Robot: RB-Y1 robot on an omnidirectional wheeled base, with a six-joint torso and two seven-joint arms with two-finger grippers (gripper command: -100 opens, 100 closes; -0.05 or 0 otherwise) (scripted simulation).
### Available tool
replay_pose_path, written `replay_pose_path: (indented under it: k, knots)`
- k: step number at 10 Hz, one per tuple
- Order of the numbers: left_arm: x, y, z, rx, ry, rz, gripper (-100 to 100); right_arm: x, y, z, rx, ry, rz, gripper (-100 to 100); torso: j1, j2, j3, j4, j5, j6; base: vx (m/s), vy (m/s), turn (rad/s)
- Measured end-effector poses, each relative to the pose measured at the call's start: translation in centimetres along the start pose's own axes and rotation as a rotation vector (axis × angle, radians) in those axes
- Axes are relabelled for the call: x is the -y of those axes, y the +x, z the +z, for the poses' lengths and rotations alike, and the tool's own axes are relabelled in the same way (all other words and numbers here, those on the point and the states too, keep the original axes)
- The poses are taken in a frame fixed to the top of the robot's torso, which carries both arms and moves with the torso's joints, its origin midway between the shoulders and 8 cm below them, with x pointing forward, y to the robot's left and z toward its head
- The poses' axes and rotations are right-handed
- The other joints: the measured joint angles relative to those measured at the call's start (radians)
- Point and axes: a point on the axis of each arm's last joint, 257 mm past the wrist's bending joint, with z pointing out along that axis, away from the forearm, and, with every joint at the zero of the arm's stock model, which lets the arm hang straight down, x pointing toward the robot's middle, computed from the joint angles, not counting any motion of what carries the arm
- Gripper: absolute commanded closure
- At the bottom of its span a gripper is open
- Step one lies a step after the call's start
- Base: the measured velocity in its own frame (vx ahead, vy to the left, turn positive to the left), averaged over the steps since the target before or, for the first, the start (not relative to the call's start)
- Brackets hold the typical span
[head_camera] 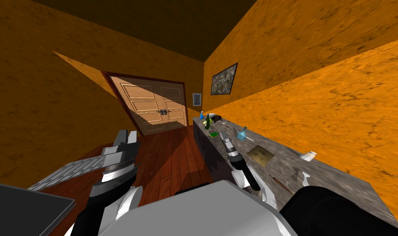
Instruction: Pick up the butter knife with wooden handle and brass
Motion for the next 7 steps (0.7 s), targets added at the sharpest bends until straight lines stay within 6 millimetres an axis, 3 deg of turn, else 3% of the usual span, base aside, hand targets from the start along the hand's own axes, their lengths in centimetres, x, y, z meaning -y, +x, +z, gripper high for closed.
replay_pose_path:
  k: [7]
  knots:
    - [0.0,0.0,0.0,0.000,0.000,0.000,0,5.1,1.6,-2.5,-0.193,0.100,-0.080,-100,-0.001,0.000,0.000,0.000,0.000,0.000,0.002,0.065,0.083]
